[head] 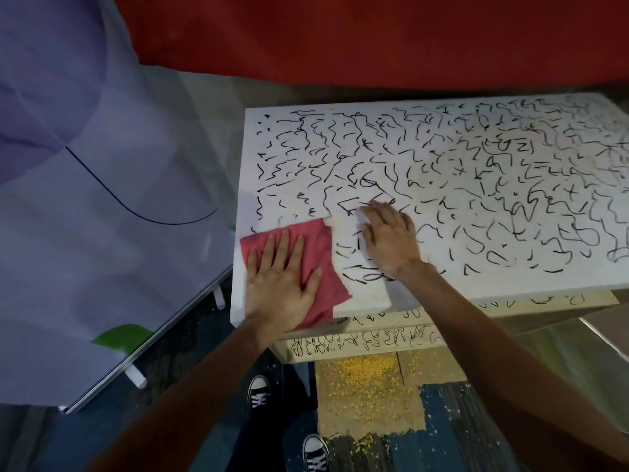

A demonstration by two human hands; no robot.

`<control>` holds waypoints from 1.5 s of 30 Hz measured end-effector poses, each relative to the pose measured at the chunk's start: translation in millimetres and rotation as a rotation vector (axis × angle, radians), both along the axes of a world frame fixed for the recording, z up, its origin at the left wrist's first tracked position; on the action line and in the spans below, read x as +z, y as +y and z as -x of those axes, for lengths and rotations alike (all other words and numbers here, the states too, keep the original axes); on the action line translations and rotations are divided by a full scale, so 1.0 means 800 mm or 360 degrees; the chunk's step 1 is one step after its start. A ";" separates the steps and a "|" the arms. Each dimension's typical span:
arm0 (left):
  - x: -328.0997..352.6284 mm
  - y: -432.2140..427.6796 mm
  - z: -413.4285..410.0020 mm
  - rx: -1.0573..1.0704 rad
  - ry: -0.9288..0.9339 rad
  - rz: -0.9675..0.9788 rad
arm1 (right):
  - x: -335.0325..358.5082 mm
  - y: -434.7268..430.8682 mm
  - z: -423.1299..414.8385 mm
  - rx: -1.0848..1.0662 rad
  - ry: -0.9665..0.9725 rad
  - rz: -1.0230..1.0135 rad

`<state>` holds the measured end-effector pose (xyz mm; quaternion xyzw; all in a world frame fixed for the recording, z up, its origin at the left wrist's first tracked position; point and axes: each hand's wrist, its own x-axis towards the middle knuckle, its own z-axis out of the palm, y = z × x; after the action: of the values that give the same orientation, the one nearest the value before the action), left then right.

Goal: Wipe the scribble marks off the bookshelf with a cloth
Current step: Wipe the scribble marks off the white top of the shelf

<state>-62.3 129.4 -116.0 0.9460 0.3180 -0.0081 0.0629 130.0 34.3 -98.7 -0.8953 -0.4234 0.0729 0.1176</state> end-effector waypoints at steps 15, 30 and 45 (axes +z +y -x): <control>0.005 0.001 -0.093 0.0080 -0.0029 0.0032 | -0.011 -0.023 -0.014 -0.0224 -0.0001 0.0162; 0.007 0.048 -0.170 0.0009 0.0049 -0.0017 | -0.009 -0.024 -0.012 -0.0231 0.0027 0.0113; 0.010 0.015 -0.139 -0.0081 0.0046 0.0023 | -0.011 -0.024 -0.012 -0.0285 0.0040 0.0010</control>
<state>48.9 141.1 -107.6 0.9531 0.2945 -0.0258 0.0650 139.7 15.4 -107.6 -0.9289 -0.3400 0.0746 0.1261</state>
